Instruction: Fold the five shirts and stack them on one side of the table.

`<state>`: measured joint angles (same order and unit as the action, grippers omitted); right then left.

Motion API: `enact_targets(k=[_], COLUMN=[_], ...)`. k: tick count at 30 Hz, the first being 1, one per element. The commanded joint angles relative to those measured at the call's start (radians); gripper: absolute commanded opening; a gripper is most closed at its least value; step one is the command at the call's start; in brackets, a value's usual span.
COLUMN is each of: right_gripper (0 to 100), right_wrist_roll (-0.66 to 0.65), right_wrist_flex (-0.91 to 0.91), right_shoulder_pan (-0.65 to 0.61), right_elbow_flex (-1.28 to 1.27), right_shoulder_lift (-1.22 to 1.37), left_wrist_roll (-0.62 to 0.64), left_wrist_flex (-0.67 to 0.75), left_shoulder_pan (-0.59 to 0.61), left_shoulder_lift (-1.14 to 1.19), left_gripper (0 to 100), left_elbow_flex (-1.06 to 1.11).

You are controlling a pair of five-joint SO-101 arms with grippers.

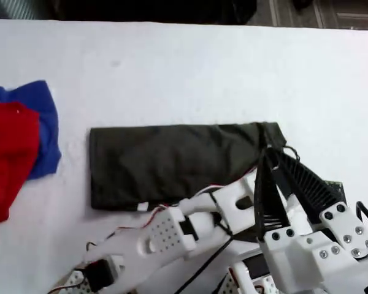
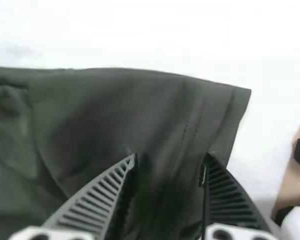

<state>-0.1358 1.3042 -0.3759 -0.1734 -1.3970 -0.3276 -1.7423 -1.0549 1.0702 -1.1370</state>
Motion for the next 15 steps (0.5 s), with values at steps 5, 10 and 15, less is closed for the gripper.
enact_targets(k=[5,10,15], right_gripper=[1.9,1.9,1.9], right_wrist_roll=[0.011,0.011,0.011], right_wrist_flex=[-0.022,-0.018,-0.021], right_shoulder_pan=[-0.004,-0.004,-0.004], right_elbow_flex=[0.012,0.012,0.014], right_shoulder_lift=[0.007,0.007,0.007], left_wrist_roll=[-0.009,-0.009,-0.011], left_wrist_flex=[-0.041,-0.044,-0.048], left_shoulder_pan=[-0.013,-0.019,-0.071], left_shoulder_lift=[0.056,0.002,-0.062], left_gripper=[21,22,22], left_elbow_flex=[-0.224,-0.221,-0.107])
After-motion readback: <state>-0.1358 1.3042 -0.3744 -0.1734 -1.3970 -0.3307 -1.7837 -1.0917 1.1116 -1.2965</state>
